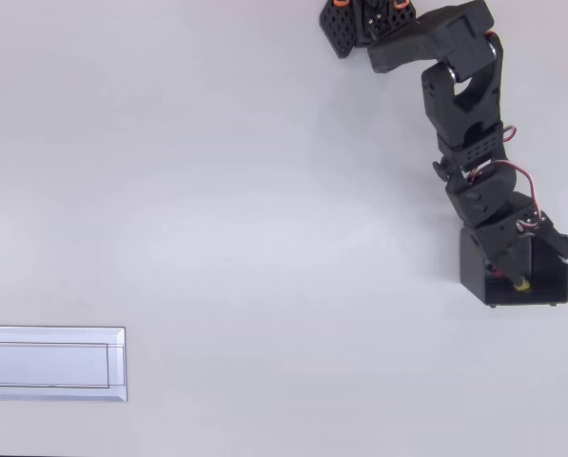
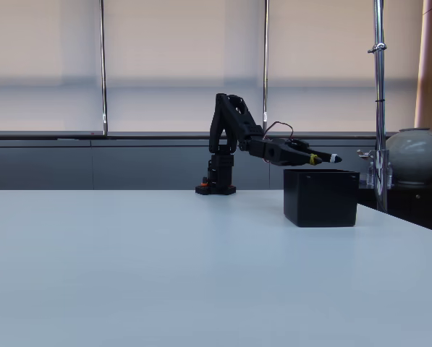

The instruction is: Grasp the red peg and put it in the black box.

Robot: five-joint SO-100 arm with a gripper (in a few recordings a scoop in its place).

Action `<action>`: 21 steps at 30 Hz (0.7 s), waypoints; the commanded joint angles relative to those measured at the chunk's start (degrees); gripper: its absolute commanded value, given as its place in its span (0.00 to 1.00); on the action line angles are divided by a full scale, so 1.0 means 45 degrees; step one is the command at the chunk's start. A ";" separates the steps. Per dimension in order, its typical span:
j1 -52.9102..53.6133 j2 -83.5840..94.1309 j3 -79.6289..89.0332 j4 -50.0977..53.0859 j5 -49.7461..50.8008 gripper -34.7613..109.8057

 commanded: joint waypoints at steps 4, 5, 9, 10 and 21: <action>0.0859 -0.4023 -0.1016 -0.0605 -0.0137 0.29; 0.1094 -0.4707 -0.1152 -0.0215 -0.0313 0.26; 0.2461 -0.7617 -0.0977 0.3770 -0.1406 0.24; 0.2852 -0.8262 -0.0957 0.4805 -0.1602 0.24; 0.6758 -1.6152 -0.3047 1.6777 -0.1367 0.24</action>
